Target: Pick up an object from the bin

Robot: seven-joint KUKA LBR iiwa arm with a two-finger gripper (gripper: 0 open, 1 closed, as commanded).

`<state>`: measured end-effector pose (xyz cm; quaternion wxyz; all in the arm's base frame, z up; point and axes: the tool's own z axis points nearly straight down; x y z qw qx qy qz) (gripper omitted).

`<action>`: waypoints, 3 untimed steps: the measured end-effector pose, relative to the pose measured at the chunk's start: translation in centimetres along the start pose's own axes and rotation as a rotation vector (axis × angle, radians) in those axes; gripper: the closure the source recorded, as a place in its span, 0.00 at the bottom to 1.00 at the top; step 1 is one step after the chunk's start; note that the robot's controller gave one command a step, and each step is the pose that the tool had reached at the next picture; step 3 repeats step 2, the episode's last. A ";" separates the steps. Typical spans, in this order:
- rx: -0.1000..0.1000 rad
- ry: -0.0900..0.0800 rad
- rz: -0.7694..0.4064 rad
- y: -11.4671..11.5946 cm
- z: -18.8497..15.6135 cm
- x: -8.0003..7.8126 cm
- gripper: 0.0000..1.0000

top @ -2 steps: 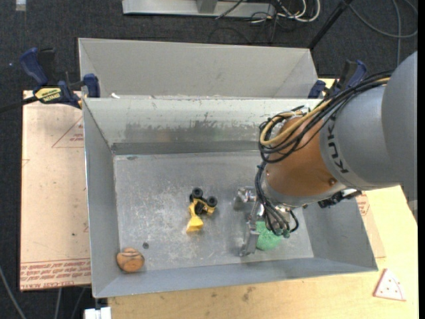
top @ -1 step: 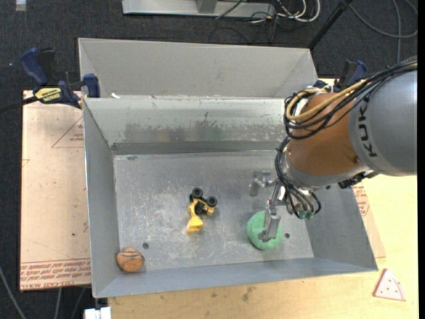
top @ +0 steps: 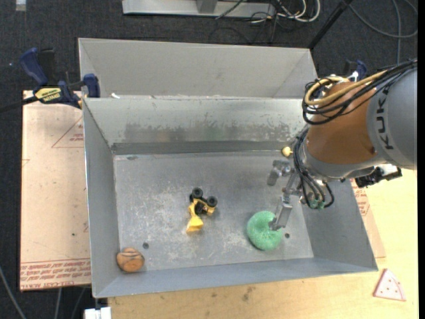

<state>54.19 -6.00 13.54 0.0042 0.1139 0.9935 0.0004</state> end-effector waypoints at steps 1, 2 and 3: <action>0.002 0.004 -0.081 -1.2 2.0 1.4 0.00; 0.001 0.008 0.001 -0.6 5.9 4.3 0.00; 0.001 0.008 0.001 -0.6 5.9 4.3 0.00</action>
Offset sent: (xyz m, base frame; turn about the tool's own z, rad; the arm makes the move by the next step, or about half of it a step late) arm -0.0475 0.0062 -0.0642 0.0056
